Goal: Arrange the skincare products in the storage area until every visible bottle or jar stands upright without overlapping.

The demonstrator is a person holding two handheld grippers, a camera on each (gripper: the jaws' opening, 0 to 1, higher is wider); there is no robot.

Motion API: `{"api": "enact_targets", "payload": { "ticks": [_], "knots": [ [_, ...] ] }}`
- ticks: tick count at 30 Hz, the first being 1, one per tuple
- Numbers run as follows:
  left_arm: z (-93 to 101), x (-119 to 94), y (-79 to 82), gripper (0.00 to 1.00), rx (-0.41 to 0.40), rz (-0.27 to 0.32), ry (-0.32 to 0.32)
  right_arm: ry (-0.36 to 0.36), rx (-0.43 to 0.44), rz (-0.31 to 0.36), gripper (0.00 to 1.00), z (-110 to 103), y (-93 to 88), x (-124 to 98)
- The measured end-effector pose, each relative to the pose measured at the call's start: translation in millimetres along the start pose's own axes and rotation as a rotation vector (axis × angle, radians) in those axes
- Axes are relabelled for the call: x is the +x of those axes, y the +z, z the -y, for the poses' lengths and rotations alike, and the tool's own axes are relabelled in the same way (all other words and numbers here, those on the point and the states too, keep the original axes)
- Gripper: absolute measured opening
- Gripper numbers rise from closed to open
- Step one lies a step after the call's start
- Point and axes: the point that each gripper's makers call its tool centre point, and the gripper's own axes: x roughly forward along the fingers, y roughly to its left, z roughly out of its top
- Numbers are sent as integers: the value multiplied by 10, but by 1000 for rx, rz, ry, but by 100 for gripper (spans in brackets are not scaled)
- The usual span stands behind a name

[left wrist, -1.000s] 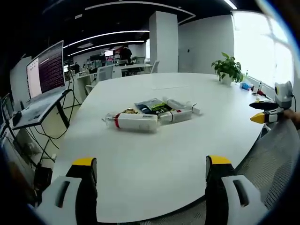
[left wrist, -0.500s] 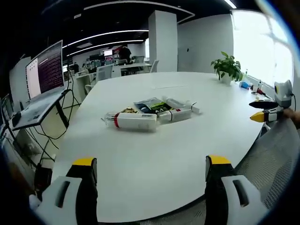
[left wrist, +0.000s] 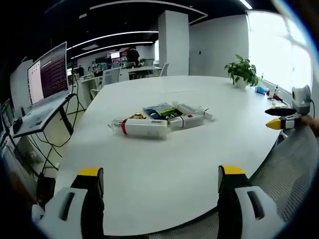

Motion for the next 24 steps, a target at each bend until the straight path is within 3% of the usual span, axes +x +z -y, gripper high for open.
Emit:
{"api": "enact_targets", "payload": {
  "ticks": [11,16,19,22,24],
  "knots": [
    [34,2,-47,86,18,-32,-12,-5,5,-20,70,12,-40,9],
    [58,-6,-53,86,-2,-37,-14,-7,17,-68,70,36,-140,16],
    [63,2,-46,86,-33,-28,-23,-16,71,-39,72,62,-101,-7],
    [104,14,-85,85,-14,-50,-40,-22,36,-78,73,56,-153,-15],
    [121,9,-56,86,-26,-36,-56,-14,11,-86,72,34,-152,-24]
  ]
}}
